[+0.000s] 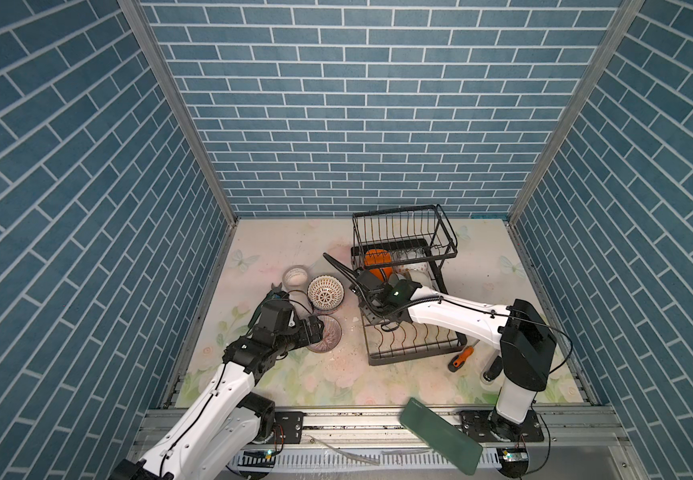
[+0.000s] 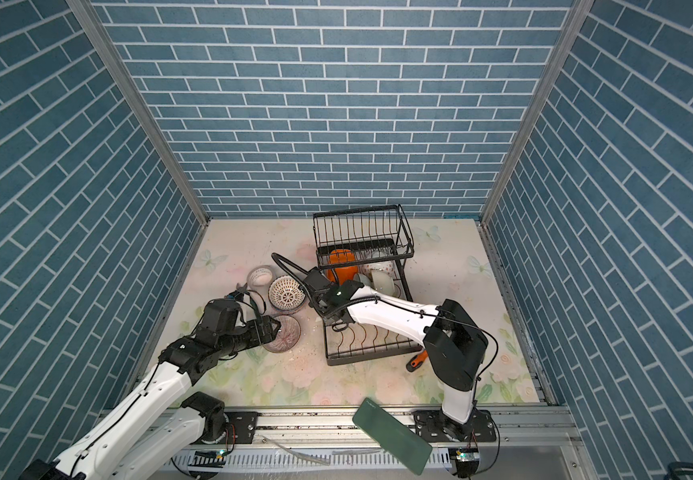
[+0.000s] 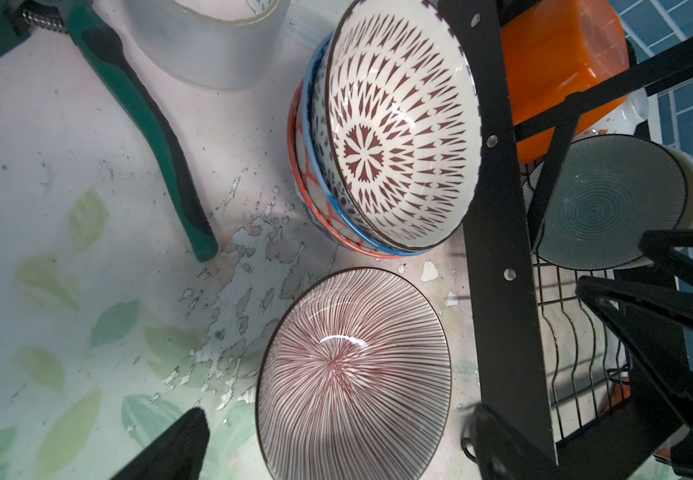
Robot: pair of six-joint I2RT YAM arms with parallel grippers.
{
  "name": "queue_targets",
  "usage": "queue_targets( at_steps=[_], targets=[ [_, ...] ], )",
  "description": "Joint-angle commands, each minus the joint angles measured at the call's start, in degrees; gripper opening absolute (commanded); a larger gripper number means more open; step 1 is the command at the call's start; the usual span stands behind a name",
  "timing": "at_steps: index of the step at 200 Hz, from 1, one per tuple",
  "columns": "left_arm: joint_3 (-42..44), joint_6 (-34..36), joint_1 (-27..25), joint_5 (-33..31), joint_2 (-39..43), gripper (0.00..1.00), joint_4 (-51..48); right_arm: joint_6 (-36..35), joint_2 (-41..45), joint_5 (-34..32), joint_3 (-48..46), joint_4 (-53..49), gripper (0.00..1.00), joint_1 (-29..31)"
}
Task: Load the bowls into the dish rack
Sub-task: 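Open the right gripper and withdraw it toward the purple-striped bowl, then lower the right gripper onto the purple-striped bowl rim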
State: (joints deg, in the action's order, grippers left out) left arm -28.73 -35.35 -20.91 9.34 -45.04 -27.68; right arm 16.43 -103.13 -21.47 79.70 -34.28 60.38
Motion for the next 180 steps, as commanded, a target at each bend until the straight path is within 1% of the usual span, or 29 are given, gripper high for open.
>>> queue_targets(
  at_steps=[1, 42, 82, 121, 152, 180],
  targets=[
    [-0.1, -0.1, 0.5, -1.4, -0.5, 1.0, -1.6, -1.0, 1.3, 3.1, -1.8, 1.3, 0.63, 0.5],
    [0.3, -0.4, 0.6, -1.9, -2.0, 1.0, -1.3, -2.4, 3.9, 5.9, -4.6, 2.1, 0.63, 1.0],
    [0.1, -0.4, 0.7, -2.8, -4.2, 0.96, -2.0, -3.7, 6.2, 8.6, -6.5, 2.7, 0.61, 1.9],
    [-0.8, 0.0, 0.7, -4.5, -6.6, 0.86, -3.7, -5.7, 7.5, 11.6, -6.5, 4.4, 0.59, 3.7],
    [-1.7, 0.0, 0.8, -5.4, -8.7, 0.76, -4.3, -6.2, 8.0, 11.7, -6.2, 5.3, 0.57, 5.2],
    [-1.8, -0.3, 0.7, -5.8, -10.8, 0.68, -4.1, -6.2, 9.6, 11.3, -7.2, 7.4, 0.57, 6.0]
  ],
)
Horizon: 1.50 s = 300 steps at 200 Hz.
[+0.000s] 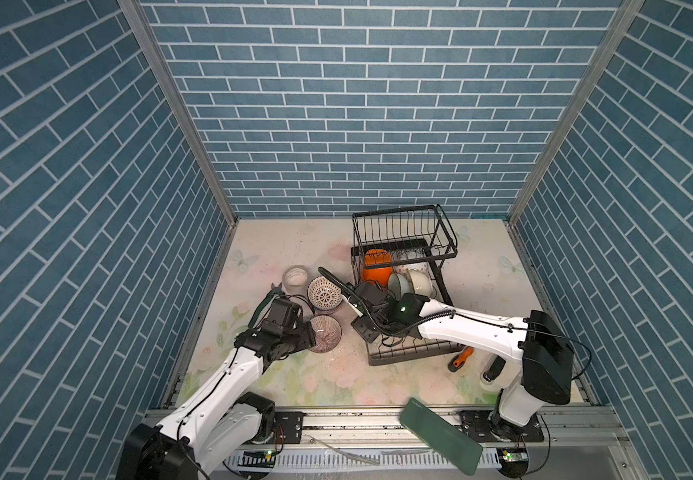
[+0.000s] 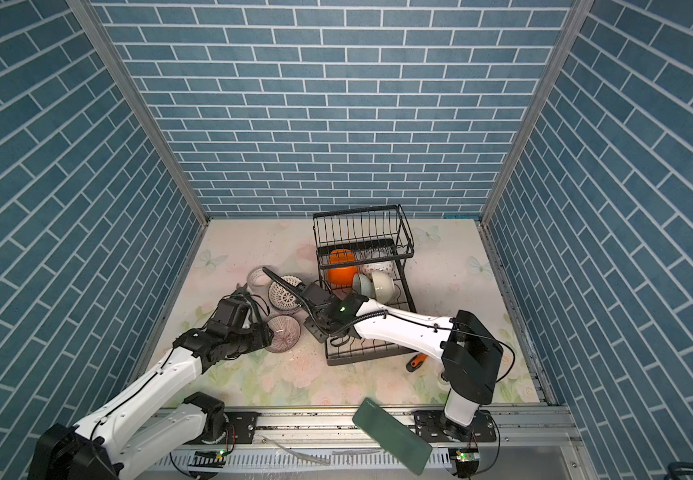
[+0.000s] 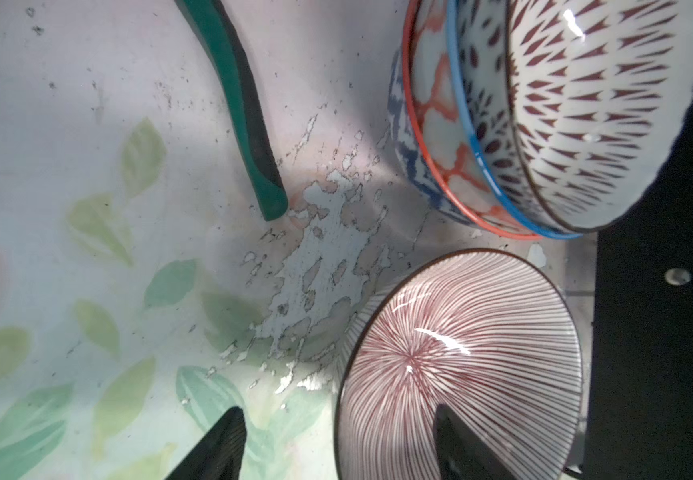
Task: Load the bowls into the dish rack
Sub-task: 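Lower the right gripper onto the purple-striped bowl rim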
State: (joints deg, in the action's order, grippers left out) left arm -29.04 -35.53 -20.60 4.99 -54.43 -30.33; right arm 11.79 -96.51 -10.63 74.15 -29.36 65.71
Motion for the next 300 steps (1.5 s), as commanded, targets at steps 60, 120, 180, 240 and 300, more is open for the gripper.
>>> queue_targets(
  at_steps=[60, 120, 180, 240, 300],
  targets=[
    [-2.8, -0.1, 0.4, -2.2, -6.6, 0.47, -0.5, -1.8, 7.6, -1.8, -5.8, 7.3, 0.56, 1.0],
    [-3.0, 0.2, 0.4, -1.7, -9.1, 0.28, 0.6, -1.3, 7.5, -4.5, -5.8, 6.9, 0.56, 1.2],
    [-1.2, 0.8, 0.4, -0.9, -6.5, 0.1, 0.9, -1.0, 5.4, -5.0, -3.2, 5.7, 0.56, 1.7],
    [0.2, 2.0, 0.4, 0.4, -1.9, 0.0, -0.3, 1.1, 1.4, -5.7, 0.9, 4.2, 0.56, 2.2],
    [-0.5, 2.5, 0.4, 4.0, 6.1, 0.0, -2.3, 3.8, -2.9, -2.3, 7.4, 2.7, 0.52, 2.4]
  ],
)
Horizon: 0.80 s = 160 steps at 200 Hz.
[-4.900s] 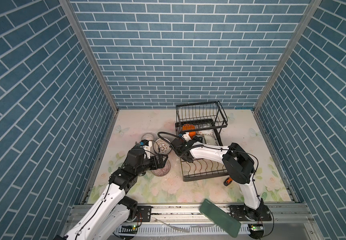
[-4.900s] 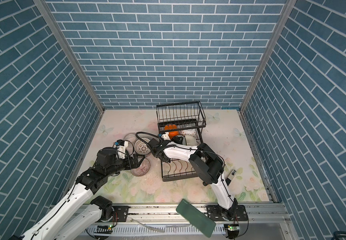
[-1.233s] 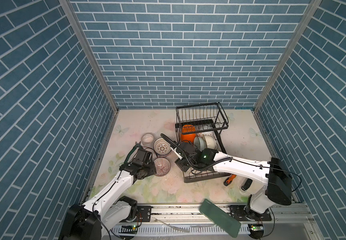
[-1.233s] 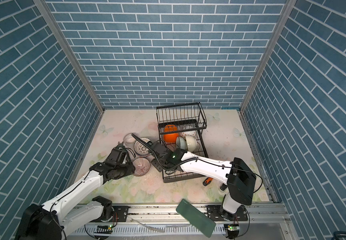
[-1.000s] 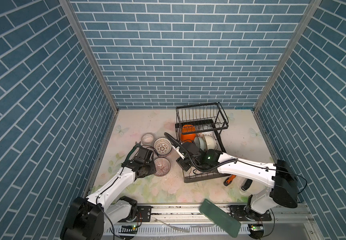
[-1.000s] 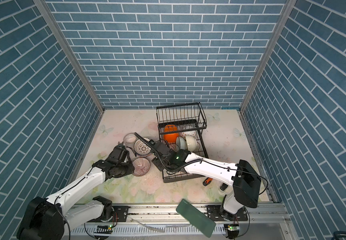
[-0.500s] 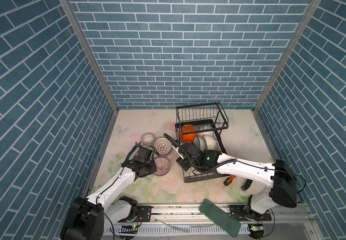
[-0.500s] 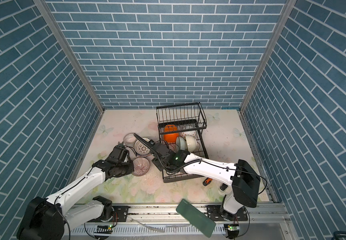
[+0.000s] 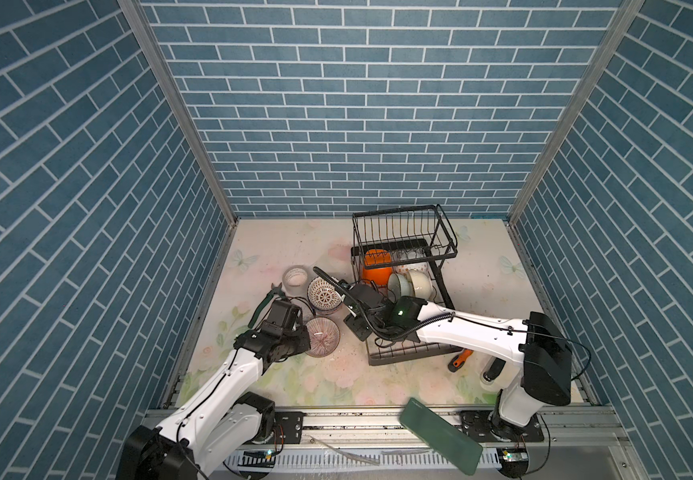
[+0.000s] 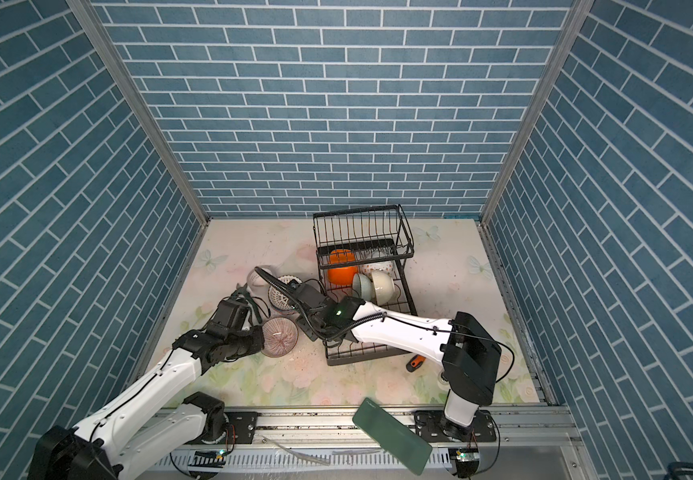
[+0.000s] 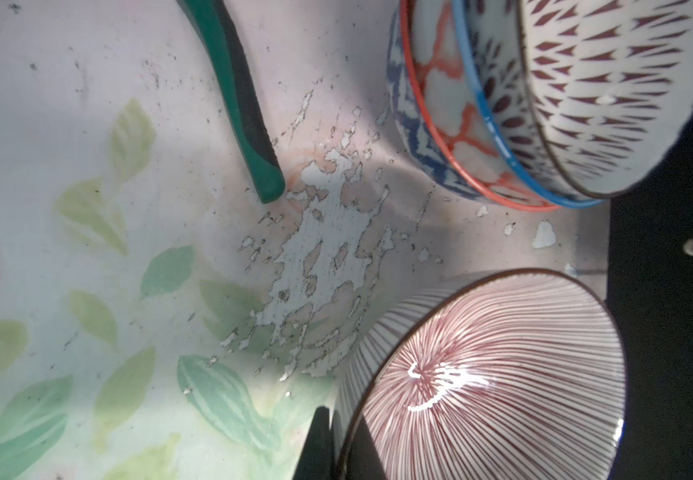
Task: Load the bowls into the dish rack
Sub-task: 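Lower the right gripper onto the purple-striped bowl rim, then close the right gripper on the purple-striped bowl rim and lift it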
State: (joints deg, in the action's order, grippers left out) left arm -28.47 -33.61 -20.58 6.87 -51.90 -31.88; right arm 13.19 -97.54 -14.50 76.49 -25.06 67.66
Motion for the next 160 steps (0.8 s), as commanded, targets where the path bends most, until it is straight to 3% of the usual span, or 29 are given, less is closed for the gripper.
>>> queue_targets(
  at_steps=[1, 99, 160],
  targets=[
    [-1.2, 0.6, 0.4, 2.1, 3.8, 0.0, -0.8, 2.4, -2.0, 1.6, 5.3, -1.7, 0.52, 0.4],
    [-9.6, 0.8, 0.2, 2.2, 8.5, 0.0, -6.4, 3.5, -6.7, 5.0, 14.5, -7.1, 0.43, 1.1],
    [-11.3, 0.6, -0.2, 2.9, 7.0, 0.0, -4.7, 4.5, -8.8, 2.4, 15.7, -8.9, 0.37, 1.2]
  ],
)
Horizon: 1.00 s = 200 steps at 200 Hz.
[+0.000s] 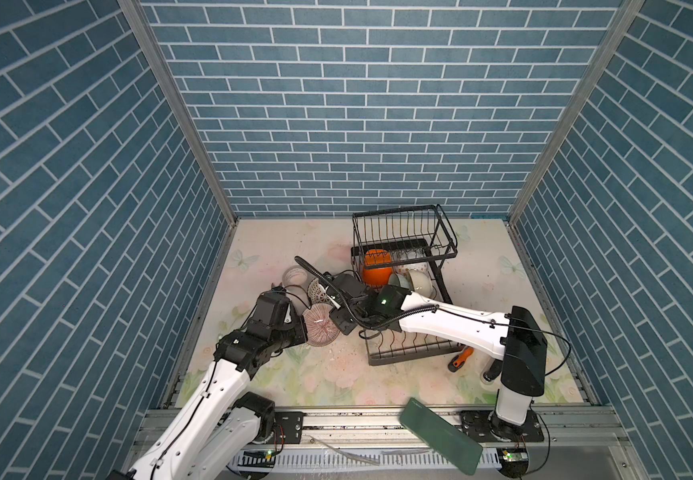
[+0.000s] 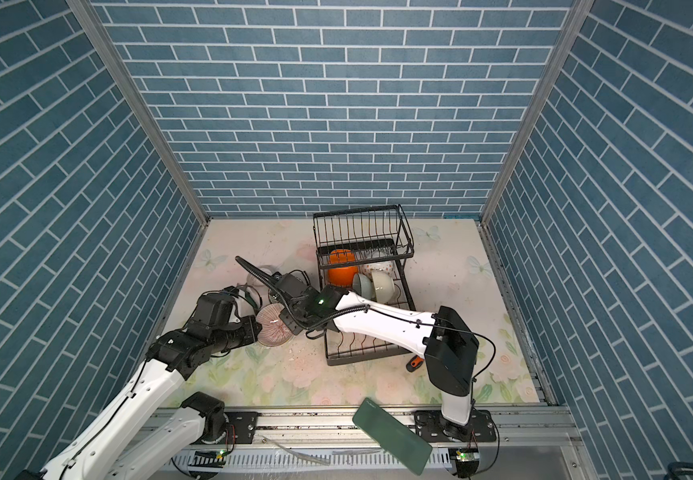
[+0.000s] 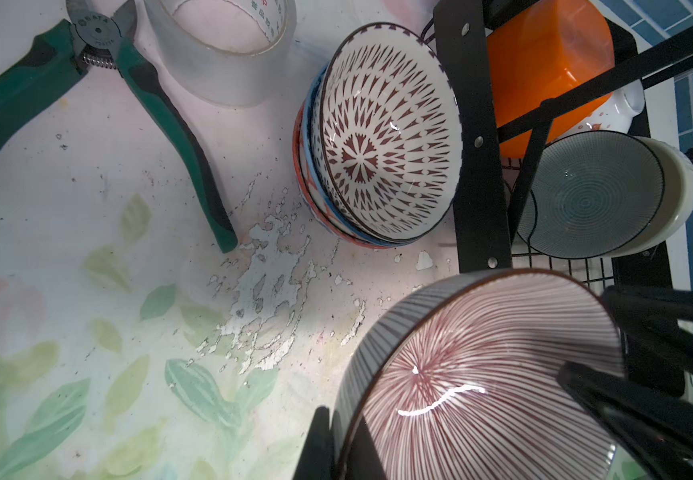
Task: Load the bowls into the dish rack
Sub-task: 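Close the right gripper on the purple-striped bowl rim and lift it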
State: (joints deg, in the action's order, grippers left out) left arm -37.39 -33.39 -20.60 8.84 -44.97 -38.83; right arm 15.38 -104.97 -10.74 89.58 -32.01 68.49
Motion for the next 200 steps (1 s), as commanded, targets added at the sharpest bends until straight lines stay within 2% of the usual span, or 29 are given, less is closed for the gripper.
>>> queue_targets(
  at_steps=[1, 115, 156, 200],
  targets=[
    [-2.3, 0.4, -0.2, 1.0, 0.1, 0.0, 2.3, 2.4, -1.4, -1.5, 2.6, -2.0, 0.37, 0.4],
    [-1.8, 0.5, -0.3, -0.5, -0.5, 0.0, 3.1, 2.6, -5.8, -4.0, 7.1, -4.8, 0.14, 0.4],
    [-0.9, 0.7, -0.4, -0.9, -0.7, 0.0, 4.3, 2.5, -6.0, -2.8, 7.0, -4.2, 0.0, 0.4],
    [0.3, 0.6, -0.4, -1.1, -1.8, 0.0, 5.6, 2.2, -5.9, -2.7, 6.9, -3.8, 0.0, 0.5]
  ],
)
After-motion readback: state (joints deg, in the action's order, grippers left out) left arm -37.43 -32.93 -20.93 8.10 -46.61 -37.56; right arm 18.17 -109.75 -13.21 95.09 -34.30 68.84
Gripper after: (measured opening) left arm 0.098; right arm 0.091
